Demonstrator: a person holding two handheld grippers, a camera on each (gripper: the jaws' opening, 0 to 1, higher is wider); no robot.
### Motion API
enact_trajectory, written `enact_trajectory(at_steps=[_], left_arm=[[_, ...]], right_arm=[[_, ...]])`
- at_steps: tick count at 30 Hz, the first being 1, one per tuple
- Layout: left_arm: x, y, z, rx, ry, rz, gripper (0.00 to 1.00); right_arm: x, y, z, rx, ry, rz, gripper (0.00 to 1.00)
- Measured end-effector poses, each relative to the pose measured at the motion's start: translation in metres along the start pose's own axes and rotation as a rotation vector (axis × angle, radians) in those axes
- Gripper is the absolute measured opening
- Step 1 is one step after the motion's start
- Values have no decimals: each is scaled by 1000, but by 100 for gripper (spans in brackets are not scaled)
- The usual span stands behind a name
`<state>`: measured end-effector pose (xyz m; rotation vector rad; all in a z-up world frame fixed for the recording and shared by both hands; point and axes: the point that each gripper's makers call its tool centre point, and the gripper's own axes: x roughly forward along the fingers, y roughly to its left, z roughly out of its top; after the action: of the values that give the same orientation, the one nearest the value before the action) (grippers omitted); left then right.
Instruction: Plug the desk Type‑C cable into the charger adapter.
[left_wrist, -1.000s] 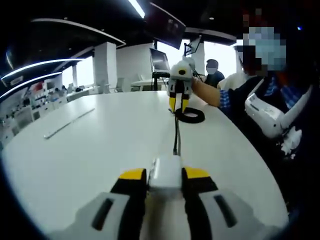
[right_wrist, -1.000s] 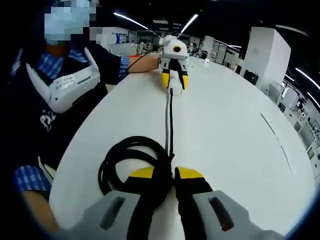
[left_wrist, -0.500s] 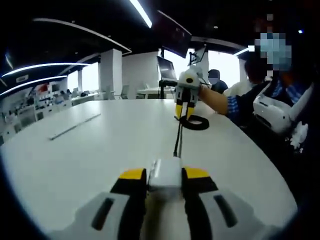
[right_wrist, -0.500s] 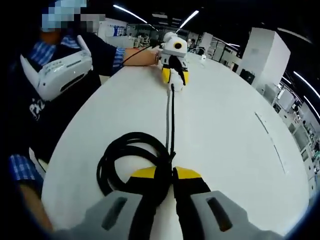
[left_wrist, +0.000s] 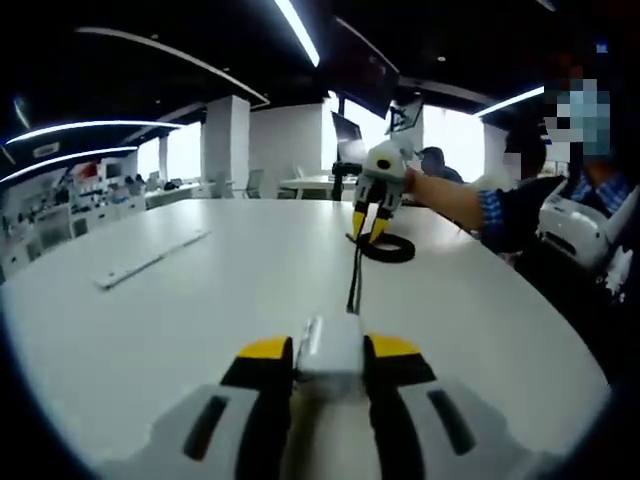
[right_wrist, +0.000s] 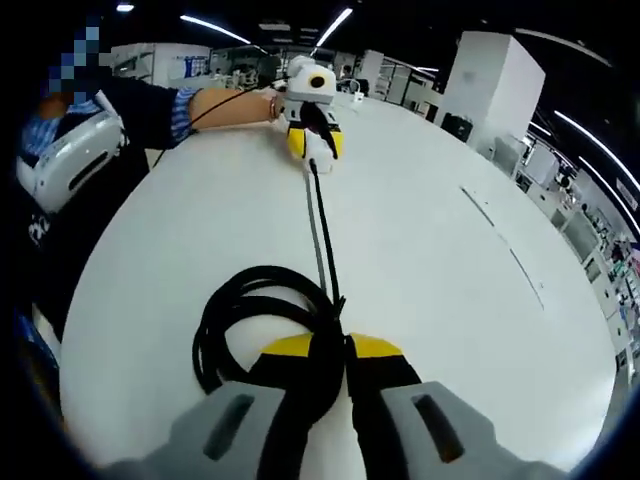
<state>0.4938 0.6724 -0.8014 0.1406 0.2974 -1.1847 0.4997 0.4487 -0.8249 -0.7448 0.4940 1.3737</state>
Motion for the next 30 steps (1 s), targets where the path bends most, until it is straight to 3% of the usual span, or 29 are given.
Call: enact_trajectory(at_steps=[5, 13, 20, 30], left_arm=[[11, 23, 4, -55, -7, -4, 28], [22, 42, 8, -39, 2, 13, 28], [23, 50, 7, -37, 1, 45, 35], [21, 50, 6, -45, 8, 93, 36]], right_arm=[[1, -23, -5, 29, 10, -73, 11], [3, -50, -9, 40, 17, -175, 11], [4, -56, -9, 38, 14, -211, 12], [4, -56, -10, 54, 5, -251, 13]])
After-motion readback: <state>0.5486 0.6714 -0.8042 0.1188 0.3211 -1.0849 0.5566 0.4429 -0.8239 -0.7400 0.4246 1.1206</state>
